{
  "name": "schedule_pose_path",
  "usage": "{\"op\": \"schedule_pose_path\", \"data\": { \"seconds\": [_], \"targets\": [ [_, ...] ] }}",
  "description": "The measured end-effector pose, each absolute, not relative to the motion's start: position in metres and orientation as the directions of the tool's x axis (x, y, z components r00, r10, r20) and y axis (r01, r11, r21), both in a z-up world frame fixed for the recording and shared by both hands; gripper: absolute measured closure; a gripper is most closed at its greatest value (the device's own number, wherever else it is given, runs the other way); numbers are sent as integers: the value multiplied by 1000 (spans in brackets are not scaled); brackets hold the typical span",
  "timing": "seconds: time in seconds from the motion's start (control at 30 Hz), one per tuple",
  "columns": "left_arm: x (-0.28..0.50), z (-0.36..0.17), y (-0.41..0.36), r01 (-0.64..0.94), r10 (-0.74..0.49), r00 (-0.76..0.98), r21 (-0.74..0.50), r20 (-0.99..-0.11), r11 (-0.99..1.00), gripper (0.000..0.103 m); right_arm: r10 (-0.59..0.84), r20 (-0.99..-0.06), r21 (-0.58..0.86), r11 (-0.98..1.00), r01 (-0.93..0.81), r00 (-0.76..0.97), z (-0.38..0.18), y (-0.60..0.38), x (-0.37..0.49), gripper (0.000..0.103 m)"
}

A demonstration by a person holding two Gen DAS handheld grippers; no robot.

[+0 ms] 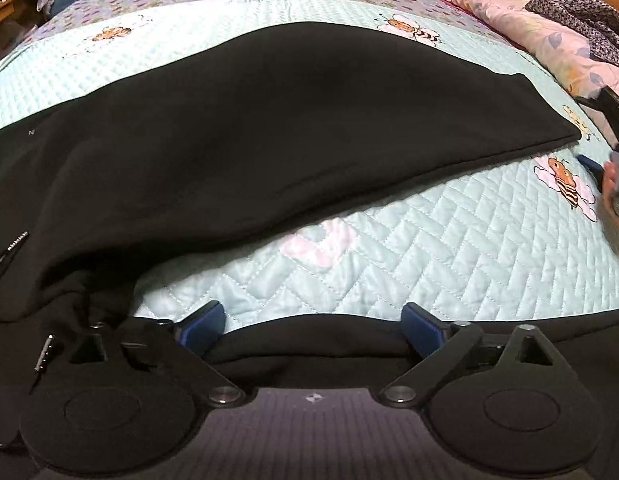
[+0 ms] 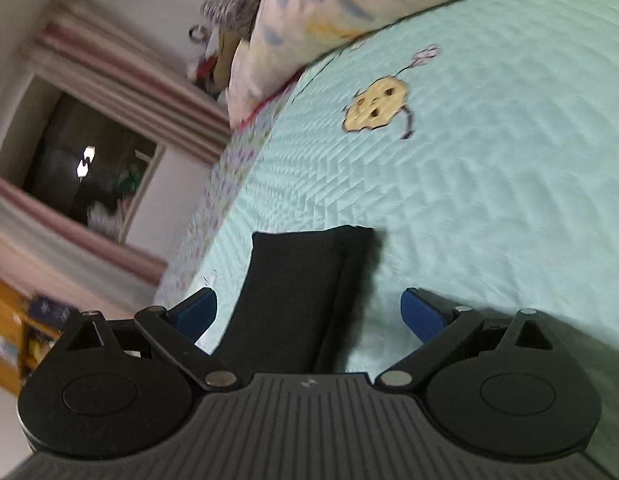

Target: Fold clothes

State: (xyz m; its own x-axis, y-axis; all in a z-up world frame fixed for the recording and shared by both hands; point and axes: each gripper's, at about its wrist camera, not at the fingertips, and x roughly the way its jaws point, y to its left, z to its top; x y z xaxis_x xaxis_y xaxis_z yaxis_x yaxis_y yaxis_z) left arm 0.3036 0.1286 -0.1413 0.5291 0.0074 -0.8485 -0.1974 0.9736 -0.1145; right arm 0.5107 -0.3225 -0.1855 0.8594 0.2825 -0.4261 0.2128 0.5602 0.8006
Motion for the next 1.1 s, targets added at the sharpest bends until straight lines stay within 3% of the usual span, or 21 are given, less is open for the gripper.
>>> {"op": "schedule_pose_path", "data": {
  "seconds": [0.27,0.4,0.47,0.5,0.63,0.73,0.93,0.97,1.07,1.1],
  "targets": [
    [298,-145,131,-170,-9,544,-120,-839,978,1,393,-408,820,555,141,824,-184,-323,541,4],
    [296,-146,129,-160,-2,551,-108,-834,981,1,380,-422,796,590,136,823,-183,-318,542,4],
    [296,-147,128,-155,2,553,-101,-833,983,1,373,-430,783,608,133,823,-183,-316,543,9],
    [295,-147,128,-154,3,554,-99,-833,983,1,369,-433,776,616,132,822,-183,-315,543,16],
    [296,-147,126,-151,9,551,-89,-834,985,1,352,-474,757,630,170,807,-191,-316,545,95],
    [297,-146,127,-148,7,546,-88,-838,985,1,346,-454,761,631,155,821,-190,-316,535,95],
    [293,-137,140,-130,-76,526,-168,-847,977,1,268,-387,728,676,114,882,-136,-319,498,95],
    [292,-136,144,-129,-95,523,-189,-847,973,1,258,-408,693,712,113,876,-133,-321,498,95],
    [290,-130,154,-127,-152,518,-251,-842,960,2,188,-601,567,785,249,777,-159,-328,505,97],
    [289,-127,159,-128,-173,517,-275,-838,953,3,204,-589,590,770,244,782,-168,-334,503,97]
  ]
}}
